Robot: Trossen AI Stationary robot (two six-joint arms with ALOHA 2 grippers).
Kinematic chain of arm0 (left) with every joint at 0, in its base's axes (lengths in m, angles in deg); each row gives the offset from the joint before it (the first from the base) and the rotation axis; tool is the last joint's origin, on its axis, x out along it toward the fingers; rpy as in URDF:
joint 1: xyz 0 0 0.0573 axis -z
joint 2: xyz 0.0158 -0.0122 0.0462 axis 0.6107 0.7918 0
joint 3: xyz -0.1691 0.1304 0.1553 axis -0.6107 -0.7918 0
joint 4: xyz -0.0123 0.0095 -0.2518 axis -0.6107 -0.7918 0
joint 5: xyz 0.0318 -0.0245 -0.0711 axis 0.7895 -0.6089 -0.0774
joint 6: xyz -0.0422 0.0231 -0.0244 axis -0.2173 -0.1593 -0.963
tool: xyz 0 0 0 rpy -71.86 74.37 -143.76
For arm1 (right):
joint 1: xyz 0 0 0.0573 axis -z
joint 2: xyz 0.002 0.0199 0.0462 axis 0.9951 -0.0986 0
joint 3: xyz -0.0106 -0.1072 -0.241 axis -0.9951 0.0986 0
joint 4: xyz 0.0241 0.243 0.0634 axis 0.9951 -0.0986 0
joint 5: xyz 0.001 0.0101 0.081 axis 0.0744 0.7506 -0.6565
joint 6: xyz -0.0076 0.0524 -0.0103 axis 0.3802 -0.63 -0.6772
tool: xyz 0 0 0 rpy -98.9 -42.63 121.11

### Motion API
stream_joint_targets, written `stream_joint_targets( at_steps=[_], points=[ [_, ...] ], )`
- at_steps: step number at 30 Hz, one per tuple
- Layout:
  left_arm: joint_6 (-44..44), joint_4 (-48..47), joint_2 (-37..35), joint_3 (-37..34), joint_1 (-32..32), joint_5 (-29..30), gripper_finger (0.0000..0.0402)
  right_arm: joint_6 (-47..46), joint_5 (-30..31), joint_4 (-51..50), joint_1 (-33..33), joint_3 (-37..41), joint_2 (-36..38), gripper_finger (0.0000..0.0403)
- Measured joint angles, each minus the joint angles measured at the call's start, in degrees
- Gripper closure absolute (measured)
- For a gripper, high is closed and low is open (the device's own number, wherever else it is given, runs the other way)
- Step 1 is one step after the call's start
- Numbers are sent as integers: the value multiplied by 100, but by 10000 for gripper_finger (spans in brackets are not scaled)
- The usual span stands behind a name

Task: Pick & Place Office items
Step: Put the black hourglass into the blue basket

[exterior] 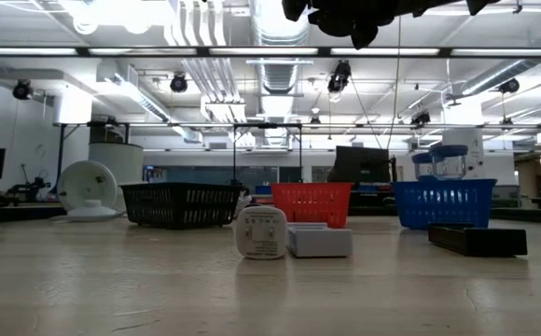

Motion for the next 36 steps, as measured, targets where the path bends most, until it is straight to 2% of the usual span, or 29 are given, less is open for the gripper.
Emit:
stream_joint_targets(
  at_steps=[3,12,21,36],
  points=[
    [35,-5,7,1,0,-36,221,-3,-63,-140,0,-1,11,209],
    [147,3,9,24,-7,-225,221,-39,-259,-272,-5,-12,76,167],
    [170,-73,-265,24,-9,-232,221,-66,-260,-862,-9,0,605,129],
    [173,-298,-446,24,-17,-251,221,-296,-217,-1318,-79,86,1318,115]
  ],
)
